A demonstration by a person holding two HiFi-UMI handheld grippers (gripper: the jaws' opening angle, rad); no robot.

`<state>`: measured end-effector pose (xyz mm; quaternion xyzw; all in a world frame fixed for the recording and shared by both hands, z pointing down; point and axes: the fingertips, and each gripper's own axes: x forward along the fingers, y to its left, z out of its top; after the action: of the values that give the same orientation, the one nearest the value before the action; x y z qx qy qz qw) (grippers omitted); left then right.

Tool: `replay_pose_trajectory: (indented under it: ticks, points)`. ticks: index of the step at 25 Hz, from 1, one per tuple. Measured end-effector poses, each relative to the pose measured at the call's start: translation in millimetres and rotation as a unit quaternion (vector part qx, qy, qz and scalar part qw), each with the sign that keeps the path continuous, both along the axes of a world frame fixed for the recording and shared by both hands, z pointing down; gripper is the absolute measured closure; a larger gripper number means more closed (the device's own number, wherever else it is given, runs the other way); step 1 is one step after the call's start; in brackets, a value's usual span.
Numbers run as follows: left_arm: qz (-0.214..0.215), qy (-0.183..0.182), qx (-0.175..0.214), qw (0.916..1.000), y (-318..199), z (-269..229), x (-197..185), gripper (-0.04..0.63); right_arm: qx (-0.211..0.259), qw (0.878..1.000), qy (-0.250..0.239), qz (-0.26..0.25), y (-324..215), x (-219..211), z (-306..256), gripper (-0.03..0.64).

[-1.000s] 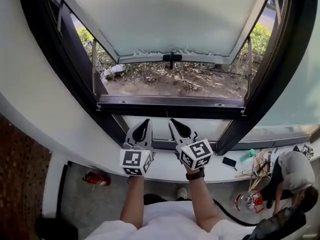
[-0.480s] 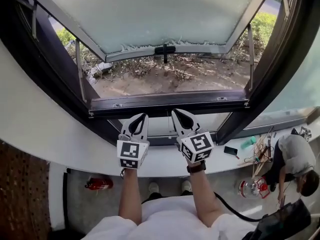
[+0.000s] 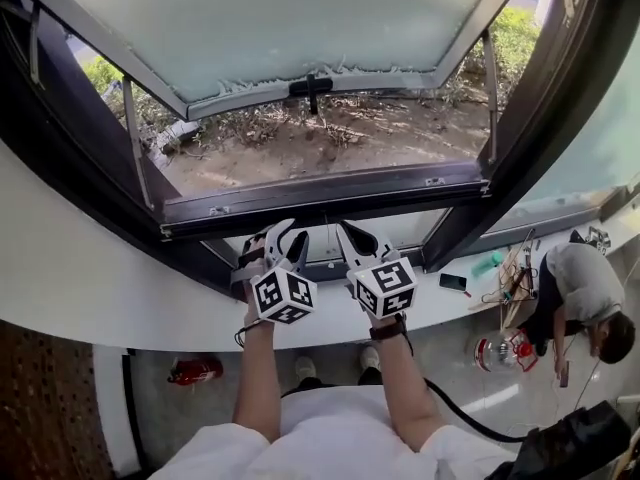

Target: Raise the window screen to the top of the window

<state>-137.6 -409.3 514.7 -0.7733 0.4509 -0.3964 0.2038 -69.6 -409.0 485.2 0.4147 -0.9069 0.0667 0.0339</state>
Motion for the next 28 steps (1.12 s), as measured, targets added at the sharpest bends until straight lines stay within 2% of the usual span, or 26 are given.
replay_pose_trajectory:
  ticks: [3, 5, 9, 11, 16, 19, 25, 28]
  points:
    - [0.005, -0.048, -0.004, 0.9988, -8.3, 10.7, -0.3, 0.448, -0.02, 1.0, 0.018, 0.005, -2.5, 5.4, 21.5, 0.621]
    - [0.007, -0.073, -0.009, 0.9973, -13.4, 15.5, -1.8, 0.442, -0.035, 0.999, 0.032, 0.001, -4.3, 7.4, 37.1, 0.621]
    - [0.004, -0.093, -0.029, 0.9952, -19.0, 26.0, -4.3, 0.442, -0.056, 0.996, 0.065, 0.005, -9.8, 12.3, 72.8, 0.62]
    - [0.003, -0.105, -0.035, 0.9939, -20.1, 28.2, -5.2, 0.442, -0.062, 0.995, 0.078, 0.009, -12.0, 12.7, 91.3, 0.602]
    - [0.004, -0.161, -0.031, 0.9864, -22.8, 30.1, -6.2, 0.443, -0.082, 0.991, 0.106, -0.015, -10.7, -1.4, 141.1, 0.531]
    - [0.002, -0.189, -0.027, 0.9815, -26.0, 29.0, -6.4, 0.445, -0.099, 0.986, 0.126, -0.036, -7.7, -12.1, 177.2, 0.518]
    - [0.003, -0.178, -0.002, 0.984, -27.8, 26.0, -6.3, 0.463, -0.145, 0.982, 0.122, -0.01, -15.3, -10.5, 235.6, 0.518]
    - [0.002, -0.178, 0.01, 0.984, -28.4, 24.4, -6.8, 0.483, -0.161, 0.976, 0.146, -0.021, -15.7, -15.0, 264.4, 0.518]
